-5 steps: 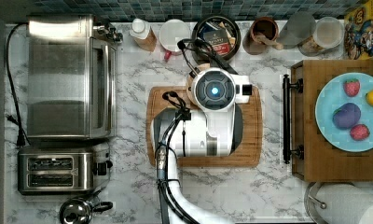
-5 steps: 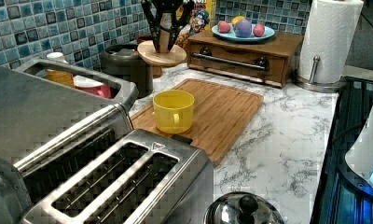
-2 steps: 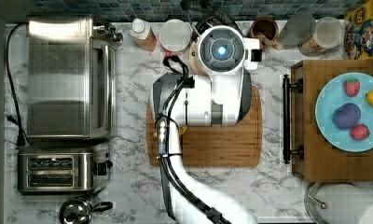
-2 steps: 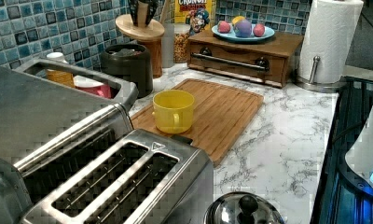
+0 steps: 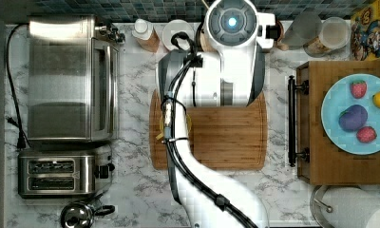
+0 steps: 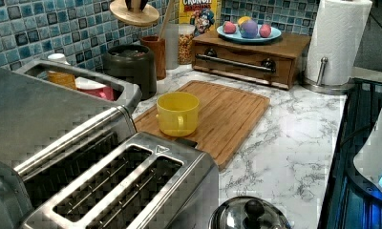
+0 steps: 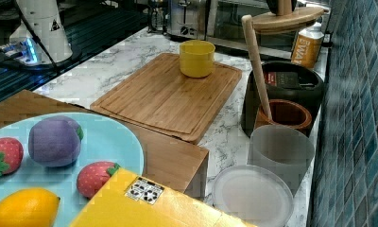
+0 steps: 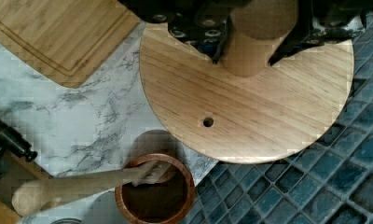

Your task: Put the lid on the tea container.

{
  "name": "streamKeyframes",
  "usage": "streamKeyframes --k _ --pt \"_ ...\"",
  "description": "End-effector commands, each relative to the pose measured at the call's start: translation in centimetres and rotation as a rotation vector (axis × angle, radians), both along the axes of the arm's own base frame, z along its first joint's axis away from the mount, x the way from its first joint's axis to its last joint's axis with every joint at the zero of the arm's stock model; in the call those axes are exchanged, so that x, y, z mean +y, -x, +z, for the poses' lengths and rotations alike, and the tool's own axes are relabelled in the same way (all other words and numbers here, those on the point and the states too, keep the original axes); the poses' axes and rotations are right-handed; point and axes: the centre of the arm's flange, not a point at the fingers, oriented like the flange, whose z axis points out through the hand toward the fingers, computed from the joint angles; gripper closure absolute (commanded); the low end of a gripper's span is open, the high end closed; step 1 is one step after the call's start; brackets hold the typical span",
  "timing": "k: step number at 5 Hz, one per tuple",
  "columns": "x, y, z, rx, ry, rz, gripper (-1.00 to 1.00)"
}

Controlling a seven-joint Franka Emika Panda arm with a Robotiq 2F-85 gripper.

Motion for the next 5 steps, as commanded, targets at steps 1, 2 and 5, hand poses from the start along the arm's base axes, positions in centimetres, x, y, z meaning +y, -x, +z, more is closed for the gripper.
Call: streamKeyframes --k 1,2,5 --pt "1.4 -4.0 11.9 -0.204 0.023 -0.024 1.00" --pt "1.4 -4.8 10.8 -0.186 0.015 -0.018 1.00" --pt "1.4 -5.5 7.0 -0.157 -0.038 -0.013 1.00"
